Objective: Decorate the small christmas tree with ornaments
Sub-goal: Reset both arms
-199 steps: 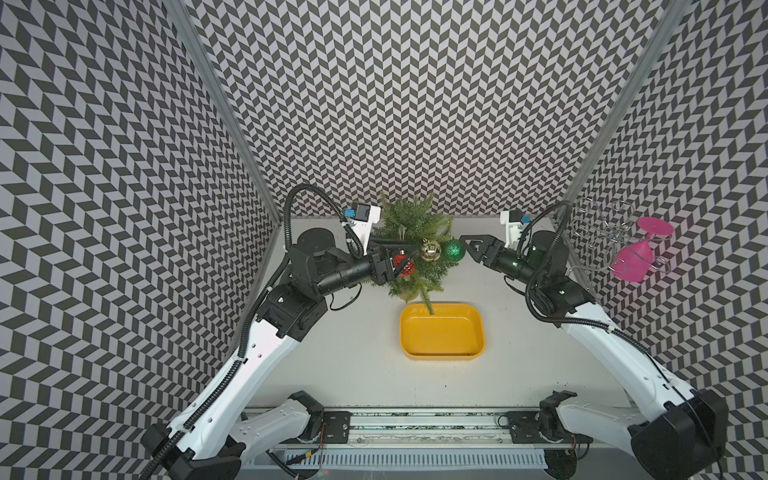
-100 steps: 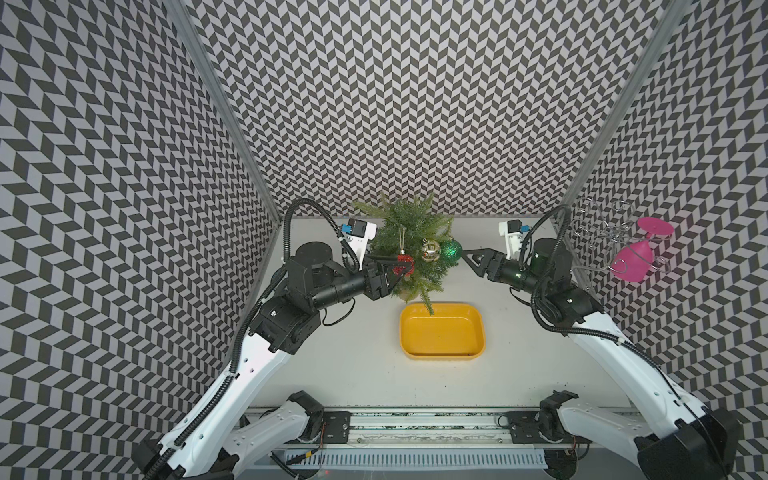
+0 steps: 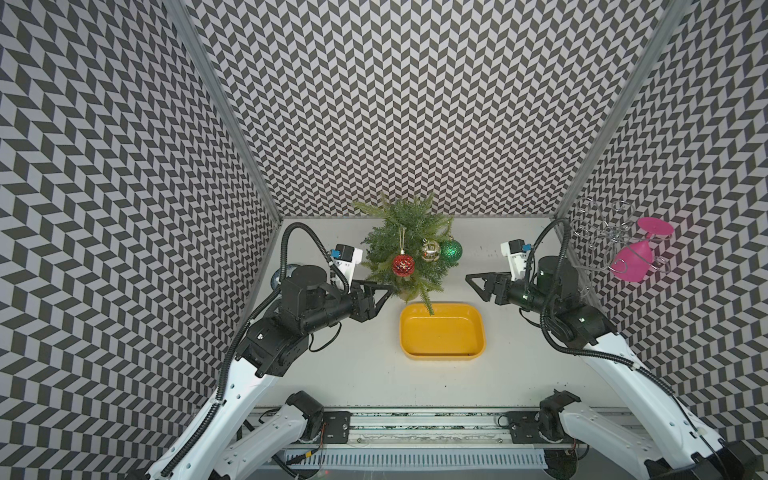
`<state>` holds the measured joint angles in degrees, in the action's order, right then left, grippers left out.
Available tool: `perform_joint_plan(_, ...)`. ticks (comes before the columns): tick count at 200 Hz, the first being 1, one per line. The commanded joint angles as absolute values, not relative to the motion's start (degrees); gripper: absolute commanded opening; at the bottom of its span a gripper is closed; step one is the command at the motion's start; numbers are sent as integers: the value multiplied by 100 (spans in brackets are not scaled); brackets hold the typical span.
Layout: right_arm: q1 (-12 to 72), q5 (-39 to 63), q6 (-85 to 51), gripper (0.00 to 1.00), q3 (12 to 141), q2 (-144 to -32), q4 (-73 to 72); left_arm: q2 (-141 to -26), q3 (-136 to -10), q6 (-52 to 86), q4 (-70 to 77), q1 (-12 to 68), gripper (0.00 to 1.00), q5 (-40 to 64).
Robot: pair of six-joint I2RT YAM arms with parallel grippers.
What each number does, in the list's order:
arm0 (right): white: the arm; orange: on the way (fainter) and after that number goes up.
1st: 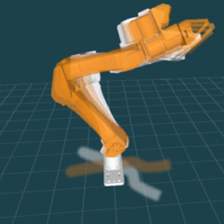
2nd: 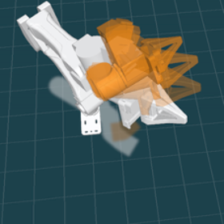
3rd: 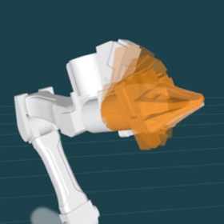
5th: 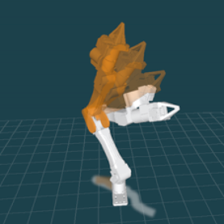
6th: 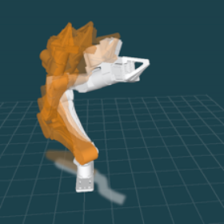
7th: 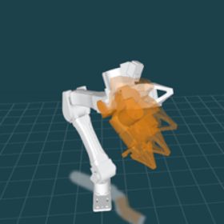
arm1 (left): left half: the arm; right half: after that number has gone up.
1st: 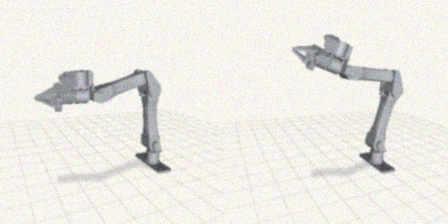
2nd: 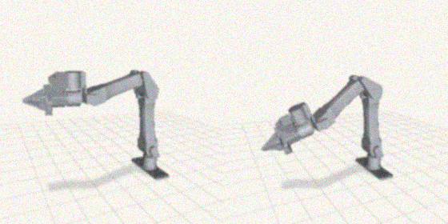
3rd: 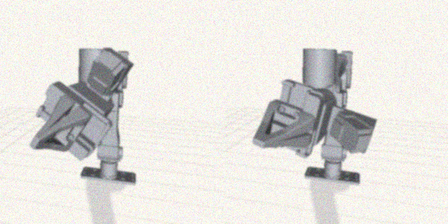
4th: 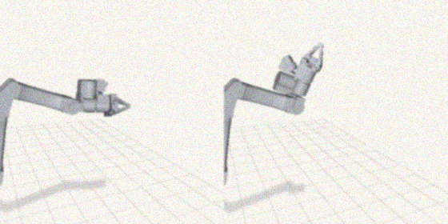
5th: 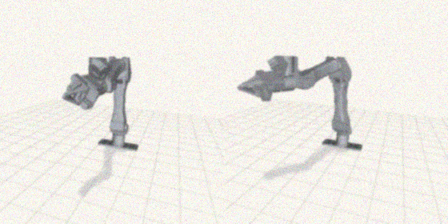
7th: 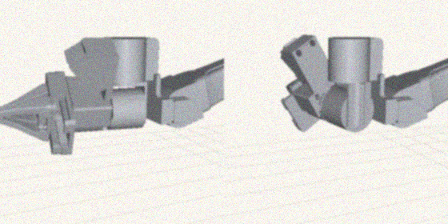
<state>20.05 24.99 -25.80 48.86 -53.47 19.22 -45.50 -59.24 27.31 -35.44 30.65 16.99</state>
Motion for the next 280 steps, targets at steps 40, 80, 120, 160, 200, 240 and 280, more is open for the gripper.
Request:
perform_joint_plan(40,1873,813,-2386,99,4838,-5189,2298,-4368,-5456,2714,-4029,2166,80,910)
perform_joint_plan(80,1812,-522,-2460,99,4880,-5424,1951,-4417,-5116,2668,-3568,1395,99,609)
perform_joint_plan(120,1802,-2435,-2426,99,4553,-5952,845,-4905,-4732,2667,-2606,993,99,-490)
perform_joint_plan(160,1799,-4107,-1275,99,3484,-6673,-1674,-5132,-3695,1845,-62,725,99,-1670)
perform_joint_plan(200,1275,-4416,-1204,99,2842,-7520,-2900,-6282,-3134,1116,1704,291,99,-2327)
perform_joint_plan(240,1072,-4178,-939,99,2371,-8286,-4445,-7512,-2673,722,3410,165,99,-2100)
perform_joint_plan(280,1055,-3547,-383,99,2006,-8262,-5677,-8198,-2302,604,4603,97,99,-1774)
